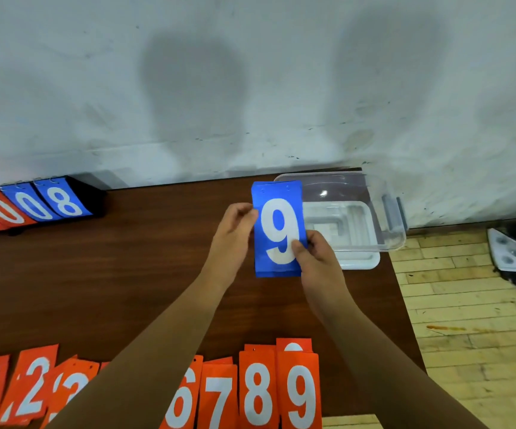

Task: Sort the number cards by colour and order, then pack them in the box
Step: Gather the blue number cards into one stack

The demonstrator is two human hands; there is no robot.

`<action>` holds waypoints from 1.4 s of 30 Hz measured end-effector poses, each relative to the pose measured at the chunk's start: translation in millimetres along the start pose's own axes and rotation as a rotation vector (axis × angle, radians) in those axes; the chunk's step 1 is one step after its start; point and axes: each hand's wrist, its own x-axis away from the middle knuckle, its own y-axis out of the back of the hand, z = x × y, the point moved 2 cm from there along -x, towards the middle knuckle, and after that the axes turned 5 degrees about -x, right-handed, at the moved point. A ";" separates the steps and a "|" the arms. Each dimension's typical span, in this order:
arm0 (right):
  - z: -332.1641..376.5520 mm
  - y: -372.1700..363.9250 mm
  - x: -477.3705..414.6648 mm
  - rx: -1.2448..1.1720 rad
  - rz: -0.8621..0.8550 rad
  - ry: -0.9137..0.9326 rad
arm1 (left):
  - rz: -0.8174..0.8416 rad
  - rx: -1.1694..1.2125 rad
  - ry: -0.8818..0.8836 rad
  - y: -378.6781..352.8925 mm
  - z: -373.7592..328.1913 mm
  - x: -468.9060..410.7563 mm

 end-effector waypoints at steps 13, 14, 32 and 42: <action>50.3 17.5 -49.3 0.538 -0.085 0.311 | -0.052 -0.119 -0.071 -39.0 -9.0 -26.3; 54.7 20.5 -55.7 0.532 -0.069 0.282 | -0.043 -0.138 -0.054 -41.3 -10.1 -31.1; 6.6 63.2 -174.3 0.762 -0.074 -0.193 | 0.201 -0.632 0.035 -32.0 44.1 -64.3; -24.0 56.0 -195.0 1.185 0.027 -0.158 | 0.190 -0.608 0.030 -32.5 51.1 -64.8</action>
